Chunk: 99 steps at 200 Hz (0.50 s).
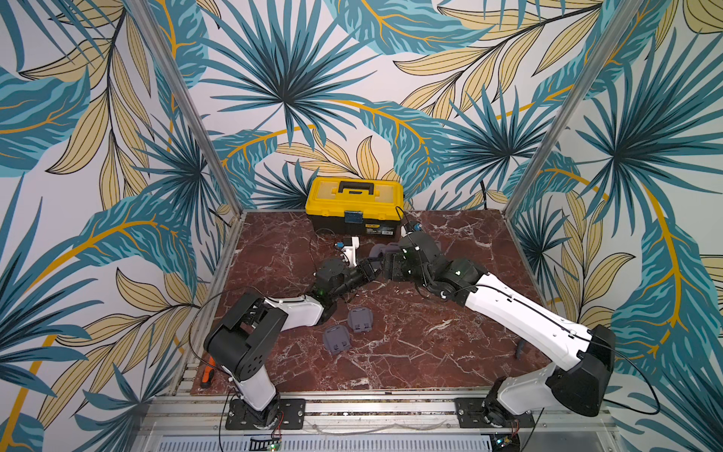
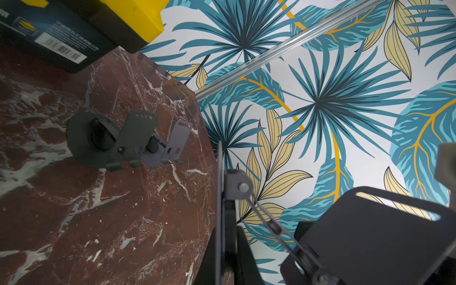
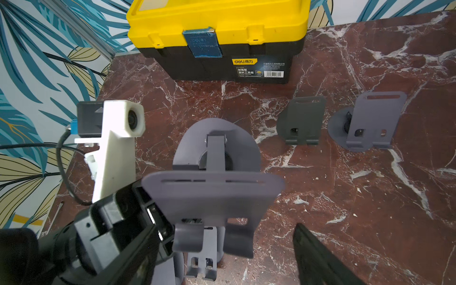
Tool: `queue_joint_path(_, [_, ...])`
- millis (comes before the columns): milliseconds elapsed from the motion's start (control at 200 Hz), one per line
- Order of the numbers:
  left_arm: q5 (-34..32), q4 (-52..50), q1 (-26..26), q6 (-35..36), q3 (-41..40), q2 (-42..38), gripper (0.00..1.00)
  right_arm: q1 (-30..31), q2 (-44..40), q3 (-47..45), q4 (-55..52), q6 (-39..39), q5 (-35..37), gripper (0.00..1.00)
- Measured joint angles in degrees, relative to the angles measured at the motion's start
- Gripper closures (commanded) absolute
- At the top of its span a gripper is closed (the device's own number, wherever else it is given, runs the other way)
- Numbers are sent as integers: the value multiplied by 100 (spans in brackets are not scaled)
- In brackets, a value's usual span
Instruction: Open the phone stand
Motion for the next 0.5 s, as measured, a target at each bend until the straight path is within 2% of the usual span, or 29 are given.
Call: queue_joint_path(496, [9,22,-13,0,-2,0,100,-13,330,295,31,-85,-181,30])
